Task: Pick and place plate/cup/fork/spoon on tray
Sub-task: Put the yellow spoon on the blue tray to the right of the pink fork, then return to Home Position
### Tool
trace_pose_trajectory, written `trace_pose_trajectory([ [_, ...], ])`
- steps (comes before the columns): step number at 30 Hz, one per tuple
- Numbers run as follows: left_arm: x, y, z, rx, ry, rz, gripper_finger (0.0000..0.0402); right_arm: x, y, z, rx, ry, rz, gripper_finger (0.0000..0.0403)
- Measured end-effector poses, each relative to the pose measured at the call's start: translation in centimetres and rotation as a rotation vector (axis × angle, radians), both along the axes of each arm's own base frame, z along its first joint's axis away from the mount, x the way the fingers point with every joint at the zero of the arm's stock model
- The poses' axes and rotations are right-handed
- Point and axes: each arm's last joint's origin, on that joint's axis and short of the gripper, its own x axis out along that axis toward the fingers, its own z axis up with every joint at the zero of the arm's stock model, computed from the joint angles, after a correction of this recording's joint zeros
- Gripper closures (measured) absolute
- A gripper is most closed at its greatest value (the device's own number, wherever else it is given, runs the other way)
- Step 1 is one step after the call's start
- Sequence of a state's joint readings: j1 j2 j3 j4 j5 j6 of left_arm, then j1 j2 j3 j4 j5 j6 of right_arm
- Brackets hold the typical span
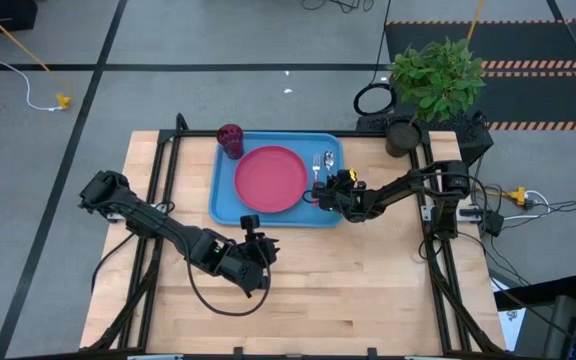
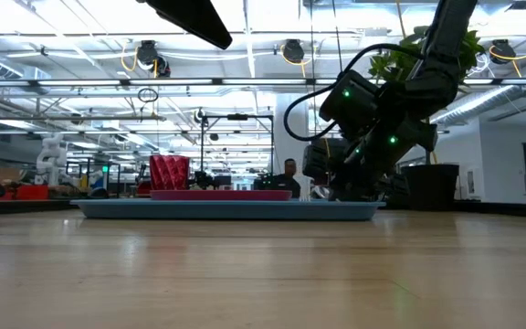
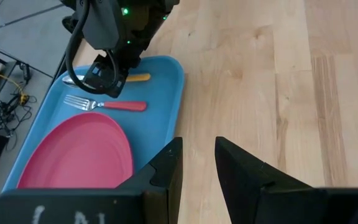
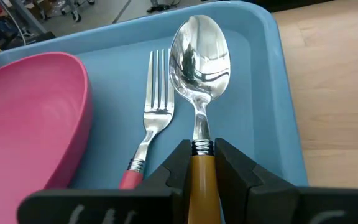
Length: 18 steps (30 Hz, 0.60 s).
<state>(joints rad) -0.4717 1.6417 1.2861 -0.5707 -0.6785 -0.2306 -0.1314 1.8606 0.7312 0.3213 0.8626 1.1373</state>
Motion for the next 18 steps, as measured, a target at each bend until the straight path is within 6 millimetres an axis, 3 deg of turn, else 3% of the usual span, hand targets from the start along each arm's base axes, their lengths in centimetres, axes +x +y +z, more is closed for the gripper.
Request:
trace_pose_trajectory([
  [18,0.0,0.0,0.0,-0.002,0.0,0.002,0.0305,0.09,0.12,0.31,0.018,-0.017,0.02,0.032],
])
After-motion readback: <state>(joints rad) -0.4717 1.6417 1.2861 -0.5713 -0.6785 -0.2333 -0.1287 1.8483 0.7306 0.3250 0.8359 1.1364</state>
